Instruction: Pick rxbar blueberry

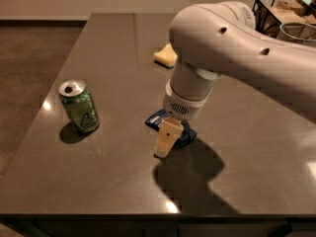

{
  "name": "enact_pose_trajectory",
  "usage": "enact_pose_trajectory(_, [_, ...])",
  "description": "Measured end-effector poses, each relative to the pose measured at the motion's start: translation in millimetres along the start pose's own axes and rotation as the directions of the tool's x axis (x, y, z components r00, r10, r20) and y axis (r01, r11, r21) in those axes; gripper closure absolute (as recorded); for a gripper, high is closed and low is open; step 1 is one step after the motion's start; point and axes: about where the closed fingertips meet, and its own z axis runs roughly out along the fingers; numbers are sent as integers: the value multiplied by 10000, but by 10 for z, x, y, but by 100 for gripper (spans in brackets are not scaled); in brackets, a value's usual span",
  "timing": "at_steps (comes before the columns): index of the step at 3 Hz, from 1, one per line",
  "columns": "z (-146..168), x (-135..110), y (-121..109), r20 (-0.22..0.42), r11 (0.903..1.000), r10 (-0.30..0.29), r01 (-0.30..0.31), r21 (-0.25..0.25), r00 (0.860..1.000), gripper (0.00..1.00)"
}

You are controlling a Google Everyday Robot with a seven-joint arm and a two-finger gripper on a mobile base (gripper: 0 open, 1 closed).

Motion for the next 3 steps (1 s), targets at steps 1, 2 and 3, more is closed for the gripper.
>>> enact_pose_trajectory(1, [2, -37, -9, -37, 9998, -15, 15, -194, 10000, 47])
enact_pose_trajectory(2, [-65, -53, -12, -37, 9998, -16, 15, -196, 10000, 70])
enact_pose_trajectory(3, [-128, -69, -15, -37, 9998, -17, 17, -198, 10000, 95])
